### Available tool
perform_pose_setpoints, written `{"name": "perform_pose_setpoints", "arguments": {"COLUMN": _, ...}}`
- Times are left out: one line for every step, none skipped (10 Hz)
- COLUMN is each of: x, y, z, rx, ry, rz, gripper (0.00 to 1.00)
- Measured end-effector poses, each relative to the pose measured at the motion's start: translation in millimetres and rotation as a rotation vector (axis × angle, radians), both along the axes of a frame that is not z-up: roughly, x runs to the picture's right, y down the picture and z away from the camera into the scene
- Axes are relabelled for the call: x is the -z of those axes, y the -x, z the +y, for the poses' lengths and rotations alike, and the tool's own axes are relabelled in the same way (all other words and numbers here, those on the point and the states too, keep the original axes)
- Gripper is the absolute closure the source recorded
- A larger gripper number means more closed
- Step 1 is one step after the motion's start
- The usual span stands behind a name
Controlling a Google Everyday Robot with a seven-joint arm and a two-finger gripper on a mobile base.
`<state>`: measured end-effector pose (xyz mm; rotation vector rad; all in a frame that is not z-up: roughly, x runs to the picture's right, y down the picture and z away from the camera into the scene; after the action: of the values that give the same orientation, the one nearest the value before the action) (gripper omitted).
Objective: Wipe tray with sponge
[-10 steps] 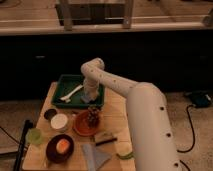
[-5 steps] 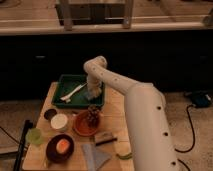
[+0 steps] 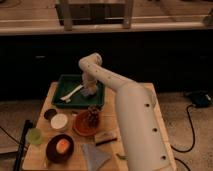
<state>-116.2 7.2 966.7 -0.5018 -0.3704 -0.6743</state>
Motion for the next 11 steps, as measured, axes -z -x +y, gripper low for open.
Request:
{"name": "perform_pose_setpoints", "arguments": {"x": 3.2, "y": 10.0, "z": 8.3, "rx": 0.034, "ry": 0.010, "rz": -0.029, "gripper": 1.00}}
{"name": "perform_pose_setpoints", "arguments": {"x": 7.8, "y": 12.1, "z": 14.7, "rx": 0.053, "ry": 0.018, "rz": -0.044, "gripper": 1.00}}
{"name": "perform_pose_setpoints", "arguments": {"x": 13.7, "y": 13.5, "z": 22.7, "rx": 0.069, "ry": 0.022, "rz": -0.063, "gripper": 1.00}}
{"name": "perform_pose_setpoints", "arguments": {"x": 19.5, "y": 13.3, "z": 29.0, "rx": 0.079, "ry": 0.023, "rz": -0.077, "gripper": 1.00}}
{"name": "perform_pose_setpoints", "arguments": {"x": 27.1, "y": 11.6, "z": 37.1, "rx": 0.085, "ry": 0.026, "rz": -0.088, "gripper": 1.00}}
{"name": "perform_pose_setpoints", "arguments": {"x": 33.4, "y": 3.9, "z": 44.3, "rx": 0.089, "ry": 0.026, "rz": -0.091, "gripper": 1.00}}
{"name": "perform_pose_setpoints", "arguments": {"x": 35.6, "y": -4.2, "z": 47.1, "rx": 0.085, "ry": 0.027, "rz": -0.088, "gripper": 1.00}}
{"name": "perform_pose_setpoints", "arguments": {"x": 35.2, "y": -16.0, "z": 48.0, "rx": 0.072, "ry": 0.028, "rz": -0.076, "gripper": 1.00}}
{"name": "perform_pose_setpoints", "arguments": {"x": 33.7, "y": -27.0, "z": 45.3, "rx": 0.051, "ry": 0.025, "rz": -0.061, "gripper": 1.00}}
{"name": "perform_pose_setpoints", "arguments": {"x": 32.1, "y": -33.0, "z": 40.8, "rx": 0.031, "ry": 0.020, "rz": -0.050, "gripper": 1.00}}
{"name": "perform_pose_setpoints", "arguments": {"x": 27.4, "y": -41.4, "z": 31.1, "rx": 0.004, "ry": 0.010, "rz": -0.035, "gripper": 1.00}}
